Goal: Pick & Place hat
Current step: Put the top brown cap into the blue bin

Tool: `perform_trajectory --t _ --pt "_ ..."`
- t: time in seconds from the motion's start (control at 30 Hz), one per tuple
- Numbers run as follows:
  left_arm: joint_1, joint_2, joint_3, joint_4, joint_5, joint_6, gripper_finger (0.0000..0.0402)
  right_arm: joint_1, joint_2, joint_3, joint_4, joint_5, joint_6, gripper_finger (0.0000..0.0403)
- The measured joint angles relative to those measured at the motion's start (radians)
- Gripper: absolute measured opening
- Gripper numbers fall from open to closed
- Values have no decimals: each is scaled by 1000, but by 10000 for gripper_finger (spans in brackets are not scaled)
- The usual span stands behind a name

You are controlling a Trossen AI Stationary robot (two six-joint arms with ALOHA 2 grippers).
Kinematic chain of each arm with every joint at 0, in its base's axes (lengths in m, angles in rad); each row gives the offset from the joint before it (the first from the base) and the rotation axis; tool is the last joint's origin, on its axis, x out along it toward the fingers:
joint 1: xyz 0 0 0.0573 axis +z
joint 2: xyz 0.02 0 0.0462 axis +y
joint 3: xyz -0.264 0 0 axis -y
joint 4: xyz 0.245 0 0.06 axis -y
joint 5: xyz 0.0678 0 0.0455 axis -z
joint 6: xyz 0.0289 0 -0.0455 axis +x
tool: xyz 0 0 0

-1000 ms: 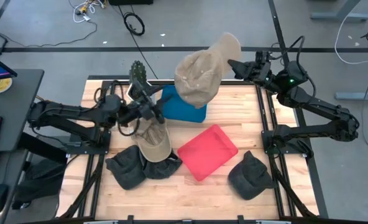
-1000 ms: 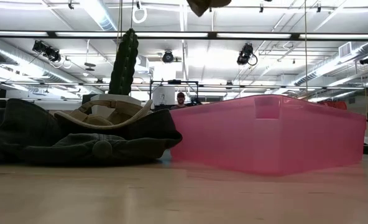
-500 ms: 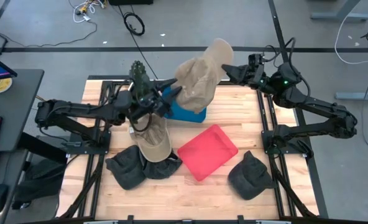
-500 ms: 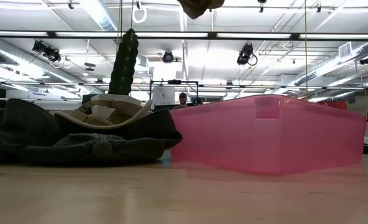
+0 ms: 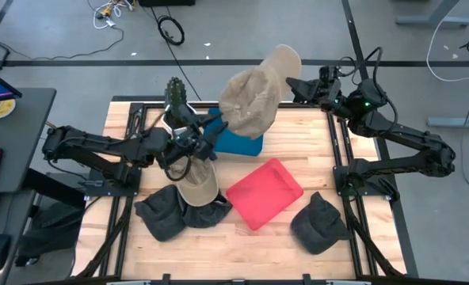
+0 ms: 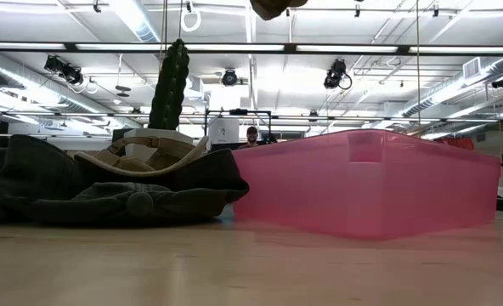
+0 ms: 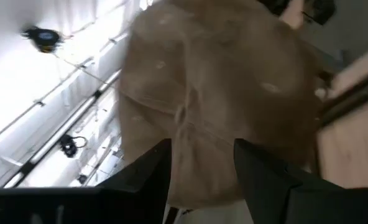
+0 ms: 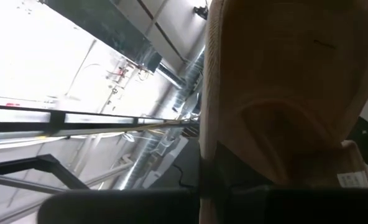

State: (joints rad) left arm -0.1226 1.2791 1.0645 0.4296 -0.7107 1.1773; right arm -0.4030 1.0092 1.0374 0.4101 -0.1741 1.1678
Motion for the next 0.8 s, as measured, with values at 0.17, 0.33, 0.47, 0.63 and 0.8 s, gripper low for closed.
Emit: perform_trajectory --t 0.17,0.33,0.47,0.63,0.8 --pt "15 1 0 -37 -14 -66 195 0 0 0 1 0 25 6" --pt "53 4 0 -41 -7 -66 232 5 8 0 1 0 48 6" --pt "73 4 0 -40 64 -66 260 19 28 0 29 1 52 6" --pt "86 4 0 -33 87 -66 275 32 56 0 91 2 75 6" --pt "87 5 0 0 86 -65 271 55 93 0 117 5 81 6"
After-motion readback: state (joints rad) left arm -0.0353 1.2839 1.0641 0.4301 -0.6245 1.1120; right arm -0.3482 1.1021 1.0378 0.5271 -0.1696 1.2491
